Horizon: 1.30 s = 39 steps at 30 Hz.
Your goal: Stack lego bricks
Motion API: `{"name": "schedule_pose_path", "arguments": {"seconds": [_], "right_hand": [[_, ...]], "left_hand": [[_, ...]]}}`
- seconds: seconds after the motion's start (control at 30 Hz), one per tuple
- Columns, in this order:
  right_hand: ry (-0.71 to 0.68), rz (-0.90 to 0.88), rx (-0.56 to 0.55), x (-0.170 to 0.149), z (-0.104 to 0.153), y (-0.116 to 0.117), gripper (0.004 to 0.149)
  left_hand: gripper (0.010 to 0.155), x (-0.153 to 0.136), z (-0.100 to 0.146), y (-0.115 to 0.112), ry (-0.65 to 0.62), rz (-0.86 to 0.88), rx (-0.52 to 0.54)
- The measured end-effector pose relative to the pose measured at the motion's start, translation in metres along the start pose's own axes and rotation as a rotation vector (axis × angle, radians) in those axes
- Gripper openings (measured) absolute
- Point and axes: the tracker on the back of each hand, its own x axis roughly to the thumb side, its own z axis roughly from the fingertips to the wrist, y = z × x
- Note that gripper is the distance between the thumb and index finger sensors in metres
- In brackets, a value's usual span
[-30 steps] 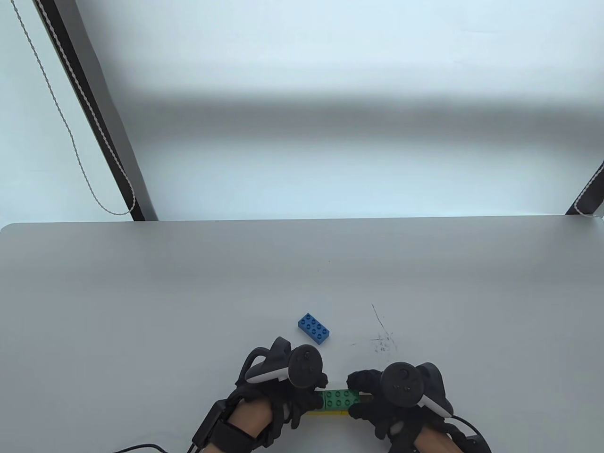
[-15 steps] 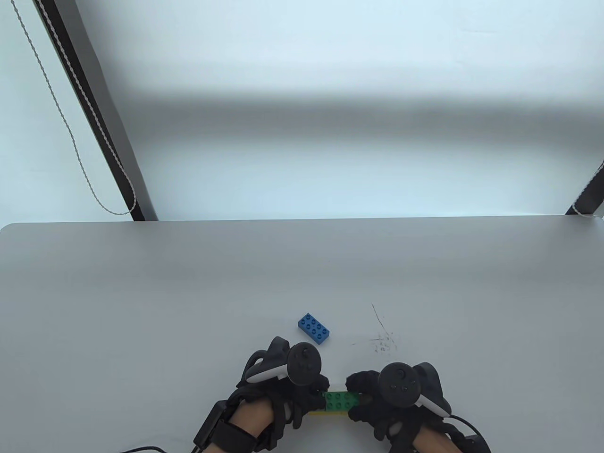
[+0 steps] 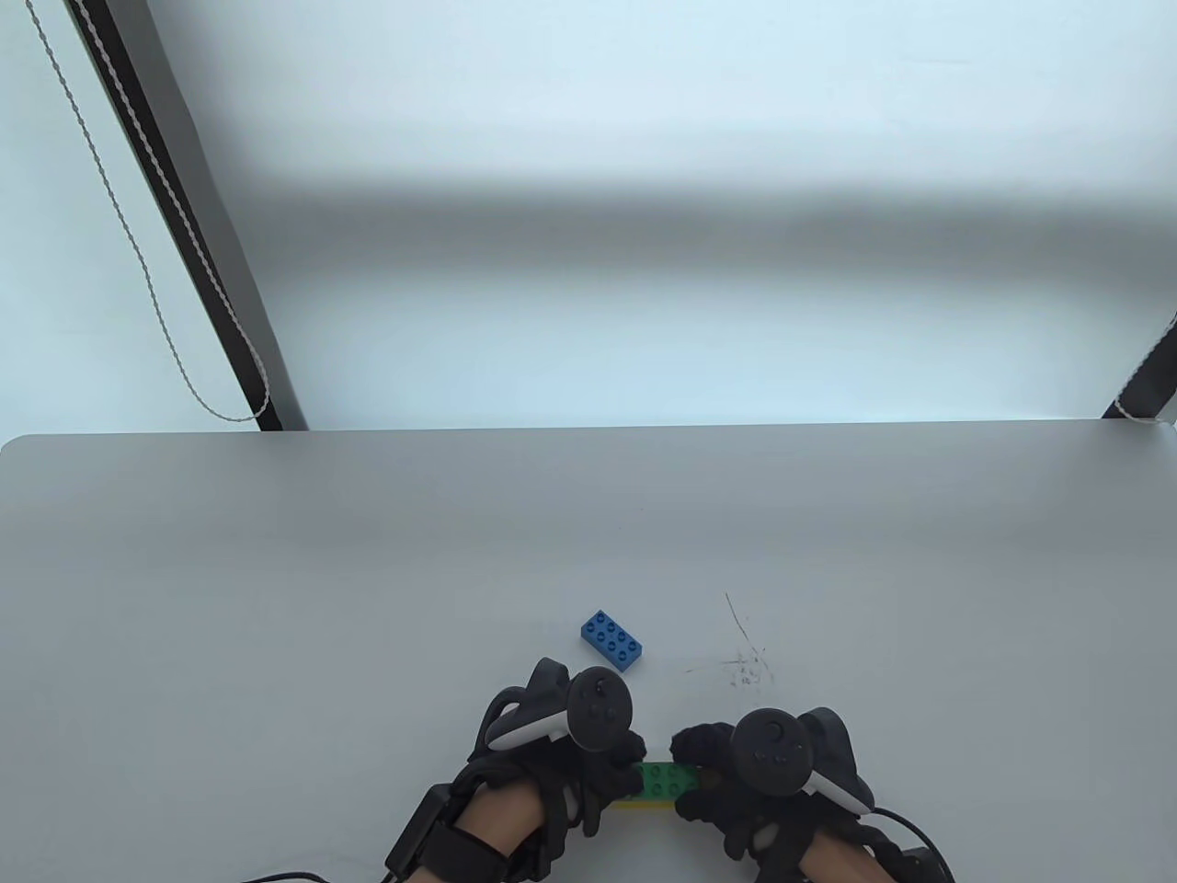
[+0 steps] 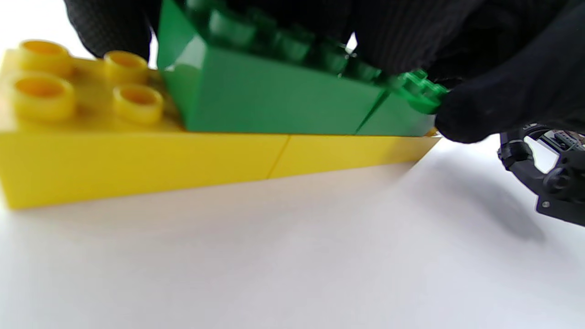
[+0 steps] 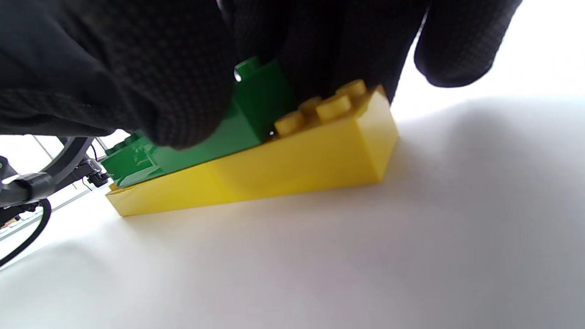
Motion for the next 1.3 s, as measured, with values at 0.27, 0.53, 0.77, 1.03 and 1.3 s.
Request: {"name": "schedule_pose_path", "arguments": {"seconds": [0.27,0.53,0.77,1.03,1.3], "right_hand": [[0.012,0.018,0.017,0.001,-0.001,0.001,0.063],[0.013,0.023,0.036,0.003,-0.003,0.001,0.063],[0.006,0.003,0.081,0.003,-0.004,0.004,0.065],[-0.009,-0.004,0.139,0.002,-0.006,0.004,0.067],[-0.025,0.023,0.164,0.004,-0.009,0.005,0.068]], "left_hand": [[0.056,-0.001,-0.001,-0.001,0.058,0.049,0.007],[0.056,-0.002,-0.002,-0.001,0.073,0.069,-0.006],[0.057,-0.003,-0.003,0.0,0.059,0.065,0.005],[0.059,0.0,-0.006,0.011,0.038,-0.02,-0.013],[0.057,0.008,-0.011,0.048,0.071,-0.164,0.071]]}}
